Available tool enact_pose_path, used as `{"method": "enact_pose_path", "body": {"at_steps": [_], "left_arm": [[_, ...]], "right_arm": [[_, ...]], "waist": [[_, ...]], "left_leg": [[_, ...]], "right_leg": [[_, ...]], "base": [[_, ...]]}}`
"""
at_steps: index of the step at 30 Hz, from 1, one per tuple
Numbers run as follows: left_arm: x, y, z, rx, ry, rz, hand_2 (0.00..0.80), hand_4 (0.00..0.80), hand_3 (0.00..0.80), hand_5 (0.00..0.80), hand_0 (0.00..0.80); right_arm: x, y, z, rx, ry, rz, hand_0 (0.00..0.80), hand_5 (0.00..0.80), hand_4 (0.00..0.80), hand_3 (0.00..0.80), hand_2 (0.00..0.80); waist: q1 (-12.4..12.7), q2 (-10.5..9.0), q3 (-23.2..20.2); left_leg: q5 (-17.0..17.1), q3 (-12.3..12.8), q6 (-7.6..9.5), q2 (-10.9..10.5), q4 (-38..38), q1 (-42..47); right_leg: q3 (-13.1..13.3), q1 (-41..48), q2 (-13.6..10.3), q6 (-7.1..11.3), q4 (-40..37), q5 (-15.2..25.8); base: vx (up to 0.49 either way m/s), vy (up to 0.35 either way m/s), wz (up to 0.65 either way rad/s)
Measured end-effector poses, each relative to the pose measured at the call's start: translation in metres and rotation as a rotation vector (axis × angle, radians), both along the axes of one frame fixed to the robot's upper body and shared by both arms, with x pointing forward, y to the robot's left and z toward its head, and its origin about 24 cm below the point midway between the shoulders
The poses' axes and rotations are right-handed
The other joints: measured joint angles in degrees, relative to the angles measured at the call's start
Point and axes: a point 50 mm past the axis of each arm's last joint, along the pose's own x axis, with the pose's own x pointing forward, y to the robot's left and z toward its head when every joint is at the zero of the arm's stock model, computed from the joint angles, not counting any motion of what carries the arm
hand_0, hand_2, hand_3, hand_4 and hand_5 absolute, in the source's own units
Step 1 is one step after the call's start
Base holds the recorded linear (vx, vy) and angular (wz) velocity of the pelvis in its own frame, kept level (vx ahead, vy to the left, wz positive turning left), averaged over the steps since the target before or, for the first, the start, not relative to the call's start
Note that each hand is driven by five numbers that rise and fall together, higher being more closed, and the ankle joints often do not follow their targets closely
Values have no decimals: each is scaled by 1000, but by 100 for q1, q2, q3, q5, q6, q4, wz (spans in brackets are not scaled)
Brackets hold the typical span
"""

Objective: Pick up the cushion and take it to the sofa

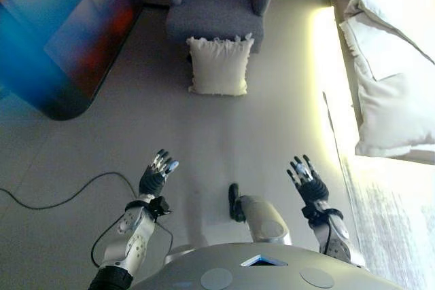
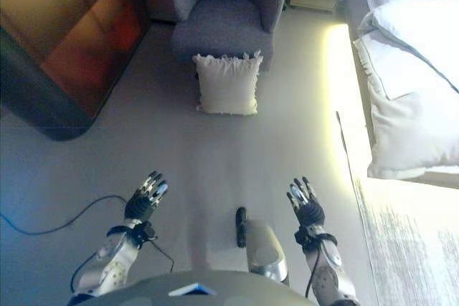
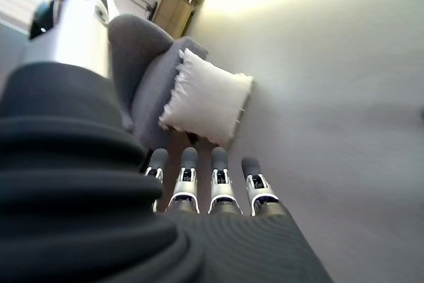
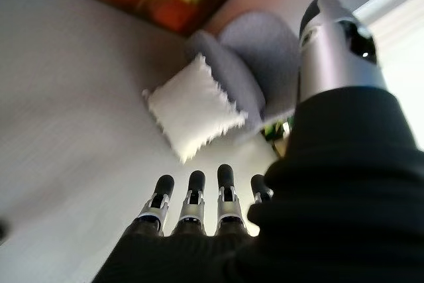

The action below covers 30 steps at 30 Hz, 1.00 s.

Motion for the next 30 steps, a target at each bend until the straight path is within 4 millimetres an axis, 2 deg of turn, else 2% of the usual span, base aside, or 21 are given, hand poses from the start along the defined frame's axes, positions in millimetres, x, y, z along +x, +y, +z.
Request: {"method": "enact_pose_path", "body": {"at_steps": [1, 2, 3, 4, 5, 6, 7, 9, 11, 12, 13, 18, 20, 21, 22, 24, 25, 26, 28, 29, 30], "left_arm": [[7, 0, 4, 4, -20, 10, 0, 0, 0, 0, 0], [16, -3, 8, -5, -44, 21, 0, 0, 0, 0, 0], [21, -5, 11, -16, -59, 26, 0, 0, 0, 0, 0], [26, -6, 14, -20, -73, 26, 0, 0, 0, 0, 0], [26, -5, 16, -18, -82, 35, 0, 0, 0, 0, 0], [27, -5, 18, -15, -89, 43, 0, 0, 0, 0, 0], [26, -4, 16, -15, -81, 54, 0, 0, 0, 0, 0], [27, -3, 18, -19, -84, 67, 0, 0, 0, 0, 0], [27, -2, 17, -34, -81, 77, 0, 0, 0, 0, 0], [27, -1, 15, -34, -74, 78, 0, 0, 0, 0, 0], [25, 0, 12, -31, -64, 83, 0, 0, 0, 0, 0], [10, 3, 0, -35, -21, 107, 0, 0, 0, 0, 0], [5, 1, -2, -49, -22, 124, 0, 0, 0, 0, 0], [5, 5, -1, -42, -25, 134, 0, 0, 0, 0, 0], [9, 9, 4, -33, -47, 136, 0, 0, 0, 0, 0], [15, 19, 10, -4, -73, 141, 0, 0, 0, 0, 0], [17, 21, 12, -1, -87, 144, 0, 0, 0, 0, 0], [18, 21, 14, 0, -99, 147, 0, 0, 0, 0, 0], [25, 23, 20, 11, -127, 142, 0, 0, 0, 0, 0], [29, 21, 21, 9, -136, 132, 0, 0, 0, 0, 0], [34, 18, 24, -1, -152, 125, 0, 0, 0, 0, 0]], "right_arm": [[8, 2, 1, -8, -14, 18, 0, 0, 0, 0, 0], [18, 3, 3, -25, -29, 38, 0, 0, 0, 0, 0], [25, 5, 5, -32, -45, 50, 0, 0, 0, 0, 0], [29, 6, 8, -35, -61, 59, 0, 0, 0, 0, 0], [32, 9, 9, -38, -73, 79, 0, 0, 0, 0, 0], [34, 10, 11, -41, -83, 93, 0, 0, 0, 0, 0], [34, 9, 12, -50, -88, 93, 0, 0, 0, 0, 0], [29, 5, 11, -69, -74, 99, 0, 0, 0, 0, 0], [19, -1, 7, -87, -43, 97, 0, 0, 0, 0, 0], [14, -5, 5, -91, -29, 83, 0, 0, 0, 0, 0], [9, -6, 2, -88, -15, 81, 0, 0, 0, 0, 0], [-14, -9, -6, -68, 25, 83, 0, 0, 0, 0, 0], [-17, -11, -5, -80, 18, 110, 0, 0, 0, 0, 0], [-18, -6, -7, -67, 27, 116, 0, 0, 0, 0, 0], [-15, 0, -5, -48, 4, 126, 0, 0, 0, 0, 0], [-10, 6, 1, -31, -37, 137, 0, 0, 0, 0, 0], [-8, 5, 4, -39, -49, 139, 0, 0, 0, 0, 0], [-3, 6, 5, -44, -61, 144, 0, 0, 0, 0, 0], [5, 9, 9, -41, -80, 144, 0, 0, 0, 0, 0], [6, 8, 9, -43, -73, 134, 0, 0, 0, 0, 0], [7, 7, 8, -42, -62, 125, 0, 0, 0, 0, 0]], "waist": [[57, -89, -10], [203, -224, 36], [275, -281, 71], [292, -361, 111], [343, -431, 136], [388, -437, 134], [457, -405, 154], [474, -341, 168], [501, -166, 164], [501, -92, 261], [527, -124, 368], [665, -8, 536], [726, 207, 553], [761, 98, 608], [778, -75, 670], [712, -246, 707], [700, -249, 713], [804, -202, 751], [822, -312, 709], [787, -312, 716], [801, -293, 737]], "left_leg": [[820, 13, 137, 35, 1040, -521], [1343, -5, 314, 125, 2040, -1141], [1333, -27, 316, 193, 2451, -1563], [1333, -9, 314, 222, 2471, -1779], [1324, -28, 305, 242, 2118, -1925], [1329, -101, 304, 307, 1884, -2043], [1287, -261, 256, 293, 1453, -2242], [1321, -381, 246, 341, -162, -2241], [1527, -368, 174, 549, -2082, -2301], [1701, -359, 177, 630, -2800, -2308], [1810, -319, 184, 635, -3130, -2339], [1804, -331, 172, 681, -2985, -2614], [1607, -261, 62, 712, -2843, -2379], [1942, -135, 122, 593, -2713, -2322], [1998, 46, 181, 435, -2548, -2273], [2146, 249, 333, 240, -2345, -2260], [2314, 326, 526, 178, -2281, -2216], [2371, 406, 605, 185, -2019, -2235], [2115, 517, 820, 62, -1470, -2488], [1967, 498, 877, 34, -1227, -2646], [1878, 487, 928, -2, -1119, -2684]], "right_leg": [[160, 162, 14, -94, -89, -91], [378, 393, -35, -71, -285, -68], [482, 627, -33, -100, -472, -93], [554, 865, -33, -112, -651, -80], [635, 1096, 2, -126, -767, -85], [594, 1287, 38, -202, -909, -133], [563, 1497, 111, -187, -1121, -242], [632, 1758, 235, -198, -1335, -251], [620, 1986, 435, -157, -1641, -293], [620, 2173, 495, -196, -1724, -285], [654, 2366, 469, -147, -1775, -354], [881, 2987, 260, 246, -1759, -899], [1136, 3164, 141, 567, -1583, -1276], [1189, 3218, -22, 758, -1438, -1442], [1272, 3153, -264, 888, -1227, -1559], [1139, 3169, -344, 891, -1104, -1658], [1023, 3190, -414, 906, -1056, -1690], [952, 3188, -490, 952, -933, -1739], [923, 3205, -686, 906, -966, -1977], [896, 3204, -747, 1109, -943, -1981], [889, 3154, -768, 1161, -752, -1942]], "base": [[321, -127, -56], [258, -47, -63], [251, 39, -67], [205, 62, -72], [299, 128, -100], [313, 197, -112], [354, 246, -91], [346, 196, -68], [398, 140, -42], [433, 113, -19], [421, 108, -21], [412, 126, -32], [465, 200, -50], [504, 216, -51], [427, 181, -33], [497, 241, -12], [526, 260, -15], [461, 219, -34], [479, 250, -13], [368, 279, 25], [366, 317, 18]]}}
